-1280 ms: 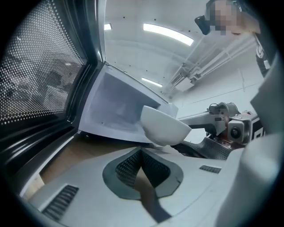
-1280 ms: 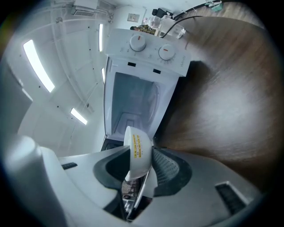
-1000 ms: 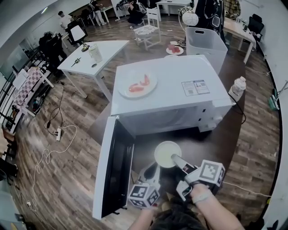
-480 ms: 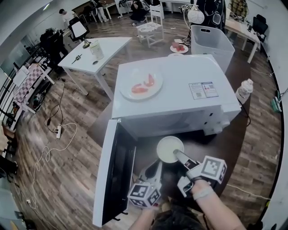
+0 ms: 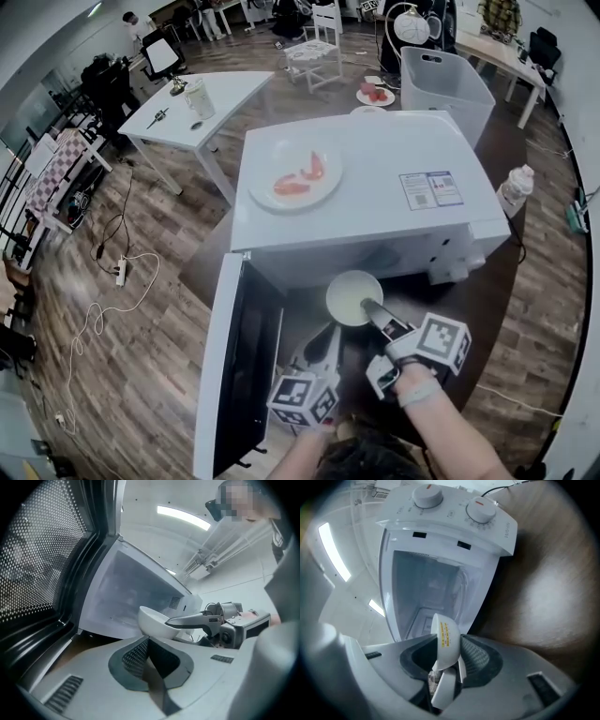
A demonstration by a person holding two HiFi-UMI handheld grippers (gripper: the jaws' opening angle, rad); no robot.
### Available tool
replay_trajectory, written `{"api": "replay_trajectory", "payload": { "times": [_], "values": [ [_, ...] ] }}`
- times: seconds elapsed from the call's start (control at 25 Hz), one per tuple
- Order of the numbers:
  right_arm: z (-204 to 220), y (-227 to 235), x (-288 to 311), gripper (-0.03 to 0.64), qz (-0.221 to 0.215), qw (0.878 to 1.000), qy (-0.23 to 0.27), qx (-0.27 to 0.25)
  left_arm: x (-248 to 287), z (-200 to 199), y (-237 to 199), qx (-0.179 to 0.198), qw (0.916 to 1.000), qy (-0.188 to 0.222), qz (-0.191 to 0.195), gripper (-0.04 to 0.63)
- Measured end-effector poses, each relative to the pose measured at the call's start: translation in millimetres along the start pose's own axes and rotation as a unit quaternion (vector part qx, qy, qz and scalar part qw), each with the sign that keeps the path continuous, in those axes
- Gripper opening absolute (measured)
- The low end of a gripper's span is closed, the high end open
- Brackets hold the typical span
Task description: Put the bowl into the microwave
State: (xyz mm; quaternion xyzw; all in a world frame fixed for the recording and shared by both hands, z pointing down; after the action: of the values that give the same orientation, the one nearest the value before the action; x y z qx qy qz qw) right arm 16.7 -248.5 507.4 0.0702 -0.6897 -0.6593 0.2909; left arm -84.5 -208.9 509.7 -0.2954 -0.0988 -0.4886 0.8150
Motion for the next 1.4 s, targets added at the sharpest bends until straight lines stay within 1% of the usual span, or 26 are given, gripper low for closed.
{"api": "replay_trajectory", "payload": {
  "times": [0.12, 0.24, 0.36, 0.52, 0.68, 0.96, 1.08, 1.28, 1.4],
  "values": [
    [-5, -3, 6, 0.137, -0.001, 1.0, 0.004, -0.001, 2, -9, -2, 0.008, 0.9999, 0.014, -0.004, 0.005],
    [-9, -6, 10, 0.137, -0.001, 1.0, 0.007, 0.0, 5, -16, -1, 0.012, 0.9998, 0.016, -0.002, 0.005],
    [-13, -8, 14, 0.137, -0.003, 1.0, 0.011, 0.007, 7, -21, -3, 0.01, 0.9998, 0.018, -0.004, 0.005],
    [-20, -8, 21, 0.137, 0.005, 1.0, 0.015, 0.01, 14, -26, -8, 0.003, 0.9998, 0.02, -0.007, 0.005],
    [-26, -10, 26, 0.138, 0.0, 1.0, 0.02, 0.016, 20, -32, -11, -0.002, 0.9997, 0.022, -0.009, 0.005],
    [-32, -3, 34, 0.138, 0.008, 0.999, 0.02, 0.024, 30, -30, -19, -0.012, 0.9996, 0.02, -0.015, 0.005],
    [-34, 2, 36, 0.138, 0.012, 0.999, 0.024, 0.034, 33, -28, -21, -0.018, 0.9997, 0.015, -0.012, 0.006],
    [-34, 2, 38, 0.138, 0.019, 0.999, 0.026, 0.032, 34, -23, -12, -0.01, 0.9999, 0.006, 0.003, 0.005],
    [-35, 0, 41, 0.138, 0.019, 0.999, 0.024, 0.028, 37, -23, -10, -0.009, 1.0, 0.003, 0.004, 0.005]
  ]
}}
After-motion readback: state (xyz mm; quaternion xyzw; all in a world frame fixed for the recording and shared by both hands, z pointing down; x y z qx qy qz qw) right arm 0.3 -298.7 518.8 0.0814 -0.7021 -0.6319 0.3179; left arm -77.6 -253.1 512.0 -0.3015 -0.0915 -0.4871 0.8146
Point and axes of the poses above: the fingertips, and each gripper's own axes: x forward along the fingers, y to its right, z out of its underside, the point moved 3 cm from there along -x, backward along the fingers, and after that the axes turned 15 degrees about -y, right-handed, at the moved point
